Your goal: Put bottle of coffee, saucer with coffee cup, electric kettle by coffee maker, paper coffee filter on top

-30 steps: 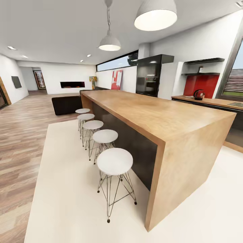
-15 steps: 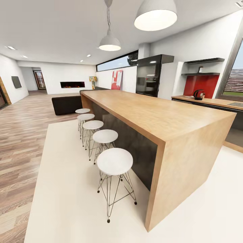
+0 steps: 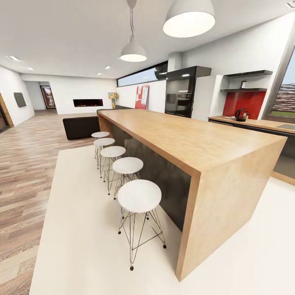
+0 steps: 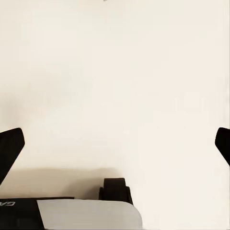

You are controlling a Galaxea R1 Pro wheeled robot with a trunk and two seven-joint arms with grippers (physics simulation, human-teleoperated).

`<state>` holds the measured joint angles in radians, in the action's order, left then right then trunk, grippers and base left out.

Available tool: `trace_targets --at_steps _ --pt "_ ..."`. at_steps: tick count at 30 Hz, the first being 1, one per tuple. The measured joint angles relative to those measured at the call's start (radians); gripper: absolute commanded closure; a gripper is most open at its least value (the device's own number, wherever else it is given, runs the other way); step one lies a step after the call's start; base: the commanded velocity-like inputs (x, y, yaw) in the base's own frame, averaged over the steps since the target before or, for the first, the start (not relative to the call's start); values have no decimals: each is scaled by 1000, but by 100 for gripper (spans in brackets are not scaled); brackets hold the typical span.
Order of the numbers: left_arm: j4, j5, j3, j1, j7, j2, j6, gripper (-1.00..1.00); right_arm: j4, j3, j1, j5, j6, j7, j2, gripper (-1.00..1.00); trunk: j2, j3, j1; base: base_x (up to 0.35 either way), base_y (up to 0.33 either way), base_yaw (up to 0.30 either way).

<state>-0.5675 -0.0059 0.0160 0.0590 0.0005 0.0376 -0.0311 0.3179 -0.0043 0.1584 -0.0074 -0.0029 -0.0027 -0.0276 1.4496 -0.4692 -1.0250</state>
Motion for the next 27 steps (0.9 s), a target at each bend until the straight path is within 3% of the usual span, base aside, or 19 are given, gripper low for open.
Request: trace_targets --at_steps 9,27 --pt "48 2 -3 0 1 1 -23 -100 2 1 -3 0 0 0 -18 -100 0 0 0 0 0 -60" --pt "64 6 -2 0 0 1 -50 -100 3 0 -4 0 -1 -1 -21 -100 0 0 0 0 0 -239"
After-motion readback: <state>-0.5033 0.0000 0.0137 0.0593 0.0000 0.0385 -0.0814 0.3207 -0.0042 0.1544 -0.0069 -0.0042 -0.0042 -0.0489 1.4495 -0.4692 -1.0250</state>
